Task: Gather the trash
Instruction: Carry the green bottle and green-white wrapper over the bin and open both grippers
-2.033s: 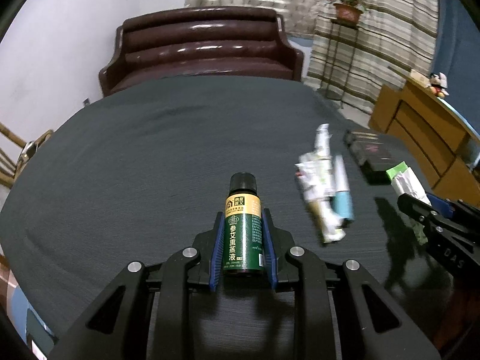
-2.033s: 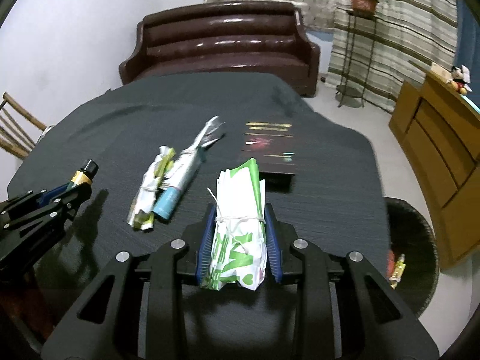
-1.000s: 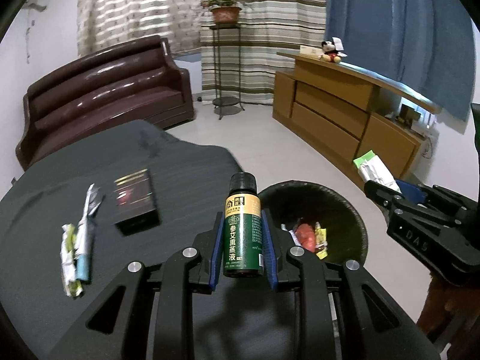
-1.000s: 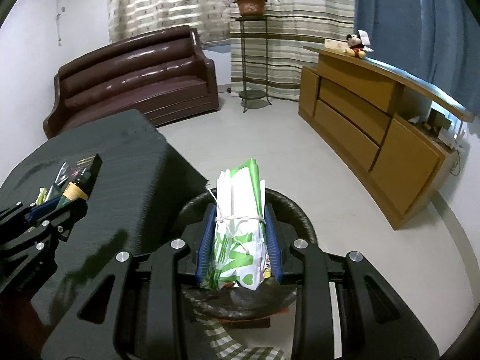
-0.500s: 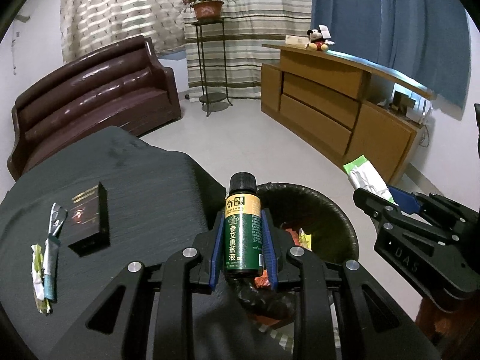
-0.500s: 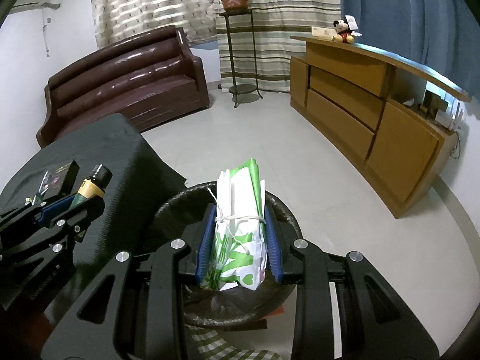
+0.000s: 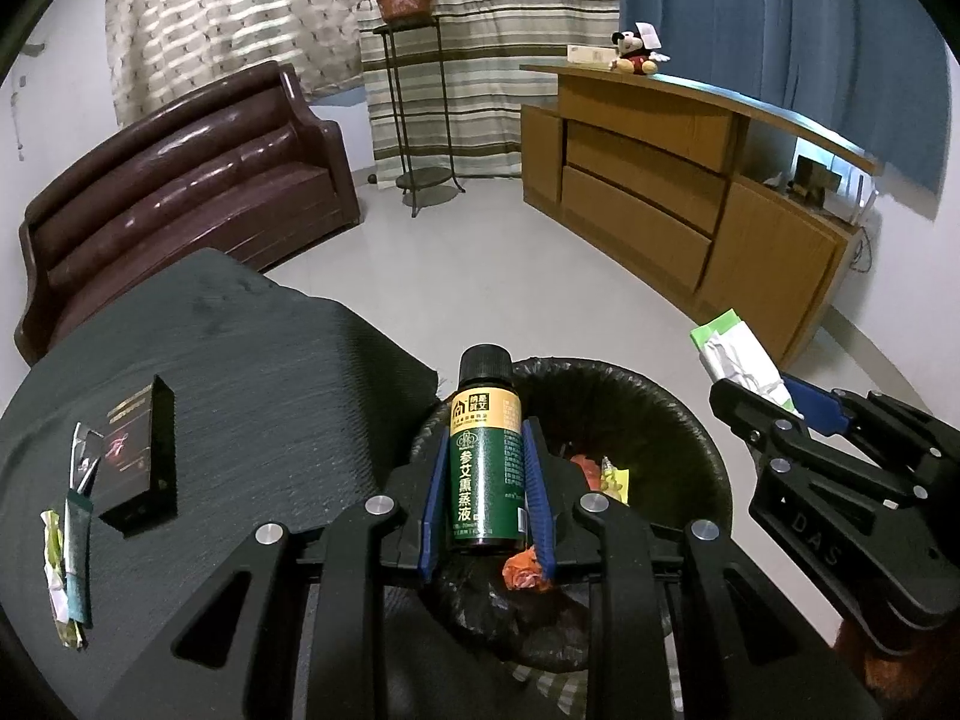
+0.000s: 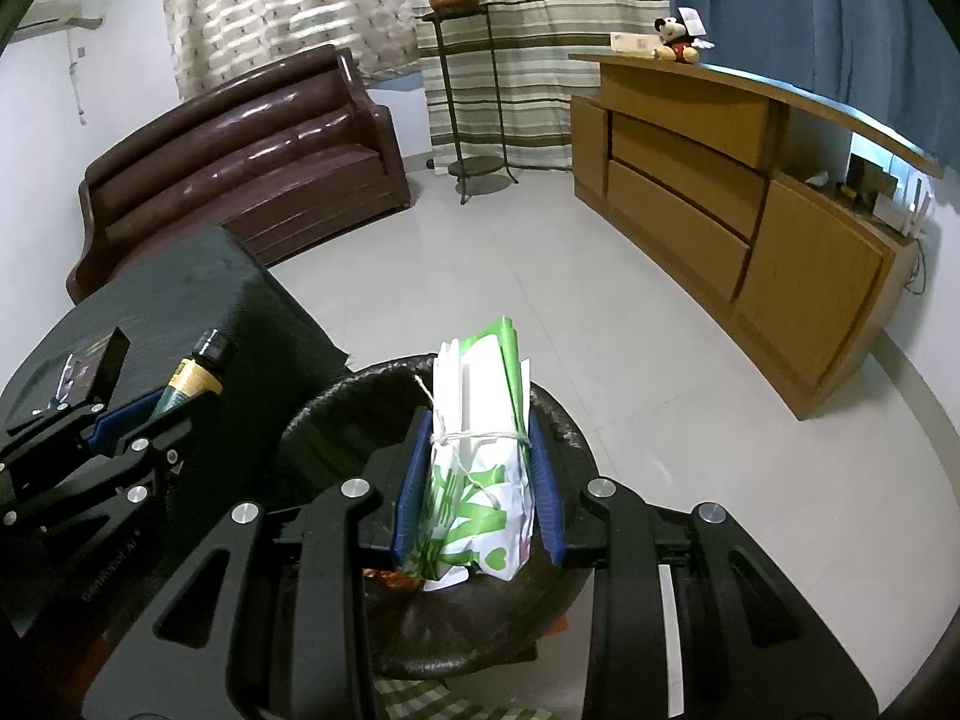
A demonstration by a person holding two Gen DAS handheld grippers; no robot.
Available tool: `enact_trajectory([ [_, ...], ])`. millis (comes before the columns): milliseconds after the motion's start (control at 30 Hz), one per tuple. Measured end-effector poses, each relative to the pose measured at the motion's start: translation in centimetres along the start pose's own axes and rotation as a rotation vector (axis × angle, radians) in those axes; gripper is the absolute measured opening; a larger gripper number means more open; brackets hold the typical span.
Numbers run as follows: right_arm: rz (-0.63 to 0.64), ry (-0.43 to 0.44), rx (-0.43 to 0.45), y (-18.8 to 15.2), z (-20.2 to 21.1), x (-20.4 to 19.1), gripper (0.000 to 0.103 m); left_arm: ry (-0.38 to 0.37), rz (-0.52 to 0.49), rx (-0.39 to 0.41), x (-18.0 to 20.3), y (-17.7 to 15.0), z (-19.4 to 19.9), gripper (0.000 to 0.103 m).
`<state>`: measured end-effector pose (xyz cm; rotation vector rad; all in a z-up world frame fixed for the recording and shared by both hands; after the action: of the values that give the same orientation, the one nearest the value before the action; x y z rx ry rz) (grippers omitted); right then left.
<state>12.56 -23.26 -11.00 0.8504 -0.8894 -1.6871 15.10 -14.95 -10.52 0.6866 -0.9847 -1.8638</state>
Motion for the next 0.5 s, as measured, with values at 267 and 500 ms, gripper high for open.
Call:
enact_trajectory([
  [267,-0.007,-0.004,-0.013,-0.6,-0.8,0.3,0.031,0.006,0.005,-0.021,0.5,-0.1,-0.8,0.025],
  [500,-0.010,-0.005,-0.027,-0.9,-1.5,0.5,0.032,0.002,0.008,-0.029,0.5,0.1,-1.1,0.027],
])
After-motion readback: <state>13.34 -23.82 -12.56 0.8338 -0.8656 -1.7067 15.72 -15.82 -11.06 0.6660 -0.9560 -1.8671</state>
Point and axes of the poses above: each gripper's, at about its wrist camera, not at the fingertips, and z roughly against the way its jaws point, x to its right, y to its top, the point moved 10 cm from there along -z, roughly the way its jaws point, and after that the axes turned 12 degrees about x, right-handed, at the moved point
